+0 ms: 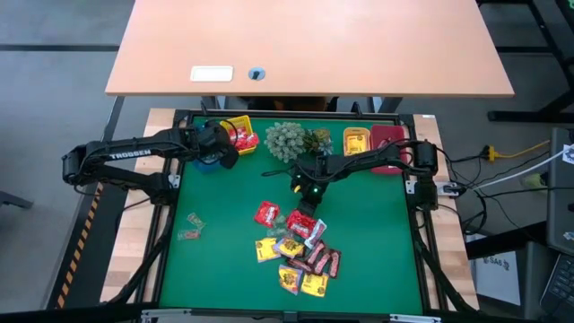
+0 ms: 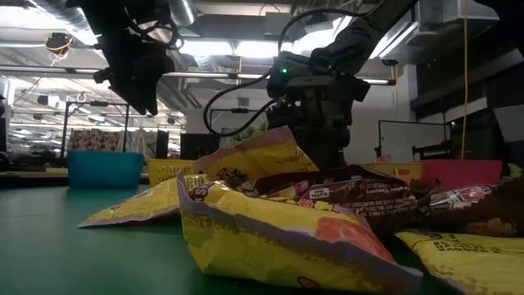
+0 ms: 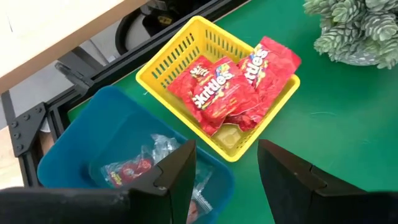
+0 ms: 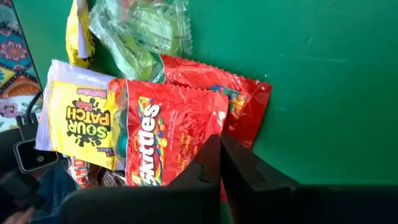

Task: Sort candy
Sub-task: Put the red candy into the yellow bin

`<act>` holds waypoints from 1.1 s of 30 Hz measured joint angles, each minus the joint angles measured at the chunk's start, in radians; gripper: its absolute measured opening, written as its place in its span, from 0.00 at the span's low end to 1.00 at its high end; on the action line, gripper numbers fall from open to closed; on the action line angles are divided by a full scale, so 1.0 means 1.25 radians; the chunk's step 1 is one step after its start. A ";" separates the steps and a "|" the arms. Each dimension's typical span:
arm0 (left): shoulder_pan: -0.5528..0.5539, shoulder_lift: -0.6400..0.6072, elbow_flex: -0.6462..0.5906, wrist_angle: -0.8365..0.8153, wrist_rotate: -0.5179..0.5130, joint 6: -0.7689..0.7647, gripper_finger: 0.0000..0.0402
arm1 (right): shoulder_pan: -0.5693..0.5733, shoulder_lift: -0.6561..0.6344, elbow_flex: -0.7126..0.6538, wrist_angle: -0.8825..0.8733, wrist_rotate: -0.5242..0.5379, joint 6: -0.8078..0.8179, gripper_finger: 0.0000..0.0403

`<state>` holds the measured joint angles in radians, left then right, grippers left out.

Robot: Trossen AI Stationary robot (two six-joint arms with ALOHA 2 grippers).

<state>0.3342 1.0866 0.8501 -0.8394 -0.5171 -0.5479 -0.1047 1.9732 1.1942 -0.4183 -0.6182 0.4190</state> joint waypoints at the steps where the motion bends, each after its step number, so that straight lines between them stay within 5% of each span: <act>1: -0.002 0.000 0.000 0.001 0.000 0.000 0.39 | 0.000 0.000 0.000 0.000 0.001 0.016 0.02; 7: -0.003 0.000 0.000 0.003 0.000 0.000 0.39 | 0.000 -0.001 0.000 0.000 -0.002 0.022 0.11; 20: -0.003 0.000 0.000 0.002 -0.001 0.001 0.39 | 0.000 -0.001 0.062 -0.035 0.025 0.038 0.54; 33: -0.003 0.000 0.000 0.002 -0.001 0.001 0.39 | 0.059 -0.001 0.187 -0.187 0.156 -0.079 0.55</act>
<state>0.3302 1.0866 0.8501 -0.8364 -0.5179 -0.5472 -0.0313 1.9724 1.4284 -0.6525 -0.4234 0.3203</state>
